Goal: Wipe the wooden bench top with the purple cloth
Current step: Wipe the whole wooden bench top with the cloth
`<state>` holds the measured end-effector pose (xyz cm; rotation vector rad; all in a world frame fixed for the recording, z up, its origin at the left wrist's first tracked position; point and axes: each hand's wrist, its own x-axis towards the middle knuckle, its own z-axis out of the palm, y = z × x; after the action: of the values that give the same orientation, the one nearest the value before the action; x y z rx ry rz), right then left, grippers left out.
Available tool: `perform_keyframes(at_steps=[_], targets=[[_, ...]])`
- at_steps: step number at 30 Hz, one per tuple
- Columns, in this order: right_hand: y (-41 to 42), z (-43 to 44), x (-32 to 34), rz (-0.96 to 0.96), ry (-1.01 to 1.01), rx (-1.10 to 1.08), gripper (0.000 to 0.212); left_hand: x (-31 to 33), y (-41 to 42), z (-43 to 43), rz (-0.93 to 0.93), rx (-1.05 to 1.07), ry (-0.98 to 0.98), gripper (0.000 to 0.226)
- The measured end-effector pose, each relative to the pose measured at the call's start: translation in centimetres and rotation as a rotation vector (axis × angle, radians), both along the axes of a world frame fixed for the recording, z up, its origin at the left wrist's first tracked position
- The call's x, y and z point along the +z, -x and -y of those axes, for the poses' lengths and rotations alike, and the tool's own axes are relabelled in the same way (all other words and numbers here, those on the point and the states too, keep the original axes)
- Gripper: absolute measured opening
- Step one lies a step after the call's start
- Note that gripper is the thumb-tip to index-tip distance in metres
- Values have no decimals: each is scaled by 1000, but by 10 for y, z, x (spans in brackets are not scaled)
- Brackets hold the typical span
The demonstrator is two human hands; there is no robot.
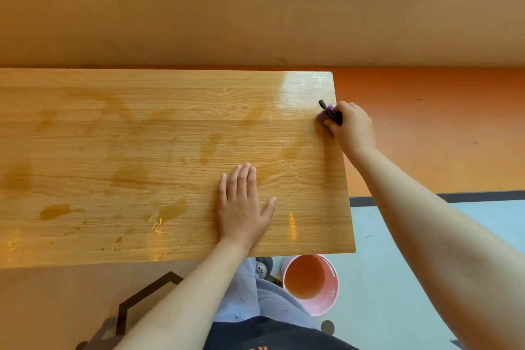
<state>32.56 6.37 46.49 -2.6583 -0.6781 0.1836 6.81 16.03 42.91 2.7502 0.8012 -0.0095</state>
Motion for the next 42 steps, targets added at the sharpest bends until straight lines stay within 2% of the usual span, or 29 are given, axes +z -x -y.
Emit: perform_keyframes(at_steps=[4,9,12,18,22,28,31,33,38,42], targets=[[23,10,2,12,-53,21,21,-3,2,0,24,-2,-20,74],[82,44,6,11,-56,288,19,-3,0,0,7,-7,-21,74],[69,45,6,-18,-21,393,21,-3,-1,0,4,-4,-20,74],[-34,-15,1,30,-11,137,19,-3,-1,0,-6,0,-32,75],[-56,-41,2,23,1,18,19,-2,-2,0,-16,-3,-32,75],[26,-15,6,31,-58,374,21,-5,-1,-1,15,4,-29,74],[27,-8,4,26,-25,501,21,-6,-2,-1,33,4,-29,73],[1,-15,3,19,-5,451,18,-6,-3,-1,44,3,-36,73],[-84,-56,-4,102,7,80,19,-9,-1,1,70,7,-56,72],[-101,-85,-8,105,23,-3,22,-10,-1,0,72,11,-71,72]])
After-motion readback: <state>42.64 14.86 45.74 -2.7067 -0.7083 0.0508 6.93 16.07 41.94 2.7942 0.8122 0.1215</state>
